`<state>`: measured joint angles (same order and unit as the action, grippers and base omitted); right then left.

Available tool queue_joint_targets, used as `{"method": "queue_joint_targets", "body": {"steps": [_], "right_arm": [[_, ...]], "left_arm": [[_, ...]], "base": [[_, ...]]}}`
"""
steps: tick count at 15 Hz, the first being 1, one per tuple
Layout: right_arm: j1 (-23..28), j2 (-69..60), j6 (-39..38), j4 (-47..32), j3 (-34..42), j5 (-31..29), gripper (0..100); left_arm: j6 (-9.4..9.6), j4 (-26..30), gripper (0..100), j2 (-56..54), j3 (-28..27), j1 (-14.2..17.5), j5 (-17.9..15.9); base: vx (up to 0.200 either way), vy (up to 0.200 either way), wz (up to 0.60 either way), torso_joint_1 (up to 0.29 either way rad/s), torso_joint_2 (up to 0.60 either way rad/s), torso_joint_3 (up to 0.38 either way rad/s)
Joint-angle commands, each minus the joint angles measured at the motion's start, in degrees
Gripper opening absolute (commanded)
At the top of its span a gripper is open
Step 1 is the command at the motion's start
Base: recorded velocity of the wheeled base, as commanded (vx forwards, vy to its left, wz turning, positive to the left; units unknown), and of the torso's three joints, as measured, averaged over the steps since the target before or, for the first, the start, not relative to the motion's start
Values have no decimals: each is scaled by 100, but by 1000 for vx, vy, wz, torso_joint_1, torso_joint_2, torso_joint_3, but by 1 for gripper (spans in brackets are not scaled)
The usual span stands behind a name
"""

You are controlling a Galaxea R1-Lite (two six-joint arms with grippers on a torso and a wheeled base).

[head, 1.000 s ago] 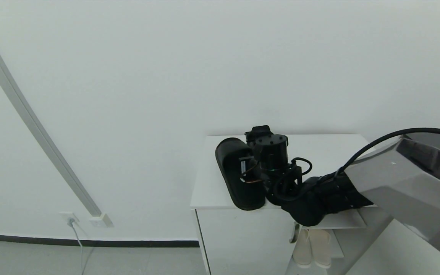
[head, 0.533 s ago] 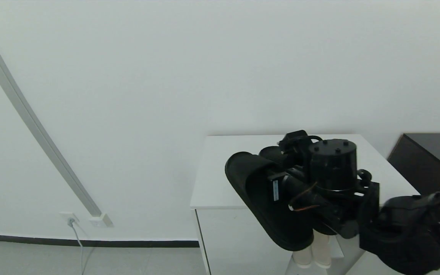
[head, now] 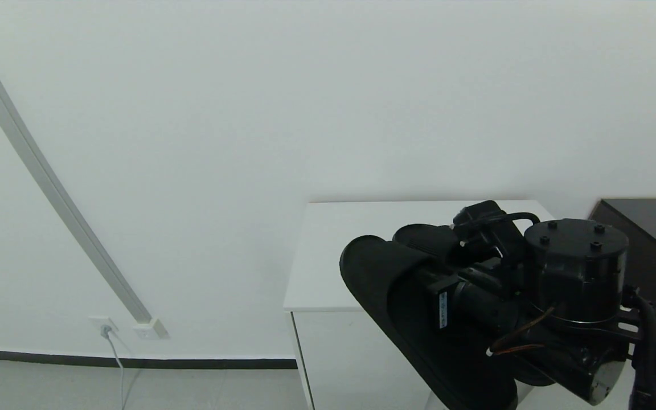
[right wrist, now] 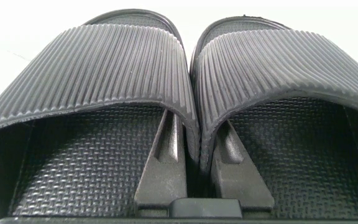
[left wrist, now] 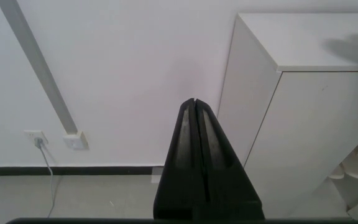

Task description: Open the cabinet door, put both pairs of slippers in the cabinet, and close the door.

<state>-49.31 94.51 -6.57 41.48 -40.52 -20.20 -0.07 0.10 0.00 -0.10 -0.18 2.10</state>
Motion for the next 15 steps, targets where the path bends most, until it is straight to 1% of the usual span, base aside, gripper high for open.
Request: {"method": "queue_joint_targets", "body": {"steps": [1,5,15], "right_arm": [[-17,14,-2,0,9,-2,0],[-26,67,-2,9,9,-19,0],[-17,94,-2,9,18,-10,0]], "left_arm": [[-1,-1,0,9,1,1,1],[7,-1,0,9,1,1,-8],[-1,-1,0,9,1,1,-8]], "base": [[0,0,0,0,0,0],[0,0,0,0,0,0],[-200,0,0,2,3,5]]}}
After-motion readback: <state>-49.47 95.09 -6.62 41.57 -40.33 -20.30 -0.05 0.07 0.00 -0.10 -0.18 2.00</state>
